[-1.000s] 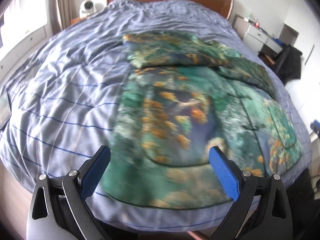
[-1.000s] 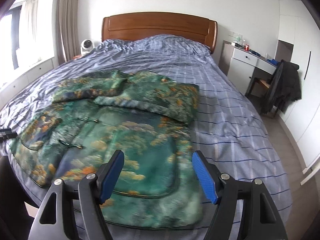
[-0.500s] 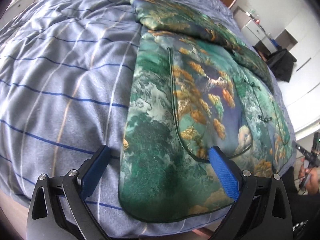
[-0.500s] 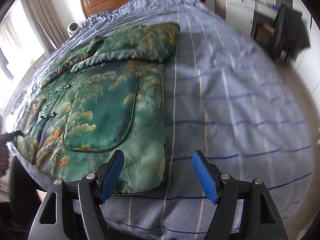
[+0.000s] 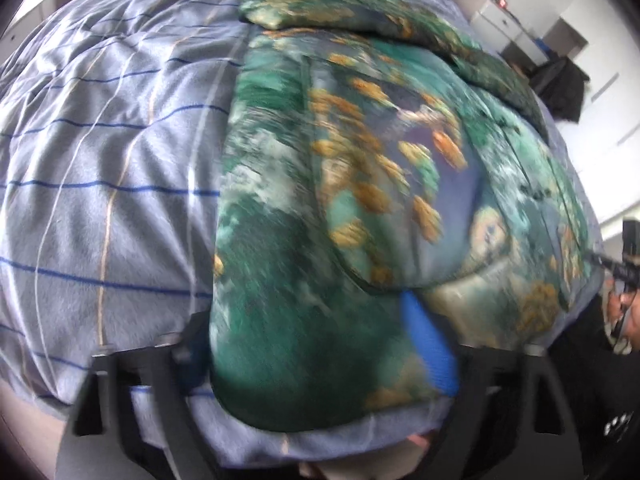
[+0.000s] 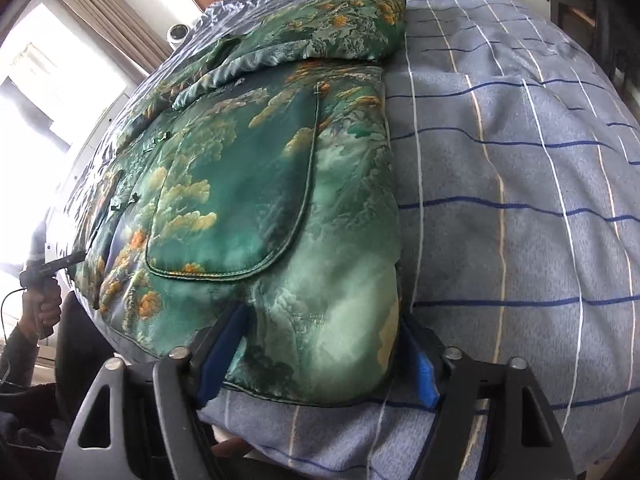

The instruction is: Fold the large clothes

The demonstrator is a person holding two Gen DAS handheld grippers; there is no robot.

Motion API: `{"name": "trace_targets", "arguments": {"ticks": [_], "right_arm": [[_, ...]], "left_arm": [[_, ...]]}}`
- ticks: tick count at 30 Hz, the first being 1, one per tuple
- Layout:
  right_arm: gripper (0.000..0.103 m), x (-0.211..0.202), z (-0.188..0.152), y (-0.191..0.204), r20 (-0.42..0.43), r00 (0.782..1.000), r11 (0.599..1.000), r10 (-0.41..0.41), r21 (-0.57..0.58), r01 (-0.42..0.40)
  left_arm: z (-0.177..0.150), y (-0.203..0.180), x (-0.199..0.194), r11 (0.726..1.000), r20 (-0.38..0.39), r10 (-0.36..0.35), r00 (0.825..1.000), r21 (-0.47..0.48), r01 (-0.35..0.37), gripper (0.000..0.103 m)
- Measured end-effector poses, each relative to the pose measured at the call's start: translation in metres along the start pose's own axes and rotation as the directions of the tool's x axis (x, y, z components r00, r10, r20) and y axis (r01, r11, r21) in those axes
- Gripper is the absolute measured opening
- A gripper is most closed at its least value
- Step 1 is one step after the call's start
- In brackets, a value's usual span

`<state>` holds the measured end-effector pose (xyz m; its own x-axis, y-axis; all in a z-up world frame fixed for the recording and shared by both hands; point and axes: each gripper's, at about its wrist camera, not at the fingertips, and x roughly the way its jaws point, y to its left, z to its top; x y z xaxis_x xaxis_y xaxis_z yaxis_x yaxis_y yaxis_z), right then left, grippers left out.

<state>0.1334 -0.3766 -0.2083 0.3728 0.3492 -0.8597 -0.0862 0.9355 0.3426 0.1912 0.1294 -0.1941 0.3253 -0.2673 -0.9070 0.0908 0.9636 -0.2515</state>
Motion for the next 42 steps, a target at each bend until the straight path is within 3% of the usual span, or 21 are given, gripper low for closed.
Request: {"name": "trace_targets", "arguments": {"ticks": [2, 3, 4, 6, 12, 16, 26, 32, 36, 42], "right_arm": [[0.029, -0.004, 0.003, 0.004, -0.010, 1.000, 1.000, -0.004, -0.008, 0.004], [0.023, -0.006, 0.005, 0.005, -0.011, 1.000, 1.000, 0.002, -0.005, -0.002], [0.017, -0.009, 0.007, 0.007, -0.009, 1.000, 1.000, 0.009, -0.001, -0.009], [0.014, -0.017, 0.011, 0.015, 0.005, 1.000, 1.000, 0.001, -0.019, -0.001], [0.013, -0.053, 0.018, 0.036, 0.068, 0.997, 0.996, -0.022, -0.080, 0.027], [0.013, -0.068, 0.016, 0.042, 0.092, 0.995, 0.993, -0.028, -0.110, 0.038], [0.013, -0.078, -0.012, 0.033, 0.014, 0.999, 0.994, -0.029, -0.105, 0.030], [0.013, -0.086, -0.036, 0.035, -0.045, 0.999, 0.996, -0.005, -0.094, 0.001], [0.013, -0.101, -0.028, 0.034, -0.026, 0.998, 0.996, 0.066, -0.059, -0.067], [0.012, -0.122, 0.032, 0.028, 0.120, 0.980, 0.988, 0.157, -0.030, -0.155]], "left_arm": [[-0.001, -0.008, -0.005, 1.000, -0.012, 0.016, 1.000, 0.021, -0.015, 0.039], [0.001, -0.011, -0.006, 0.999, -0.011, 0.025, 1.000, 0.024, -0.025, 0.033], [0.004, -0.013, -0.009, 0.999, -0.011, 0.035, 0.999, 0.021, -0.034, 0.020], [0.009, -0.016, -0.017, 1.000, 0.004, 0.015, 1.000, 0.006, -0.015, 0.013], [0.006, -0.028, -0.052, 1.000, 0.086, -0.004, 0.996, 0.032, 0.001, 0.010], [0.000, -0.030, -0.058, 0.999, 0.093, -0.004, 0.996, 0.034, 0.001, 0.010], [-0.056, -0.022, -0.077, 0.999, 0.033, -0.053, 0.998, 0.011, 0.052, 0.010], [-0.087, -0.014, -0.100, 0.990, 0.019, -0.125, 0.992, -0.070, 0.126, 0.010], [-0.077, -0.001, -0.120, 0.962, 0.095, -0.210, 0.973, -0.157, 0.223, 0.009], [-0.013, 0.000, -0.147, 0.944, 0.237, -0.267, 0.934, -0.129, 0.302, 0.009]]}}
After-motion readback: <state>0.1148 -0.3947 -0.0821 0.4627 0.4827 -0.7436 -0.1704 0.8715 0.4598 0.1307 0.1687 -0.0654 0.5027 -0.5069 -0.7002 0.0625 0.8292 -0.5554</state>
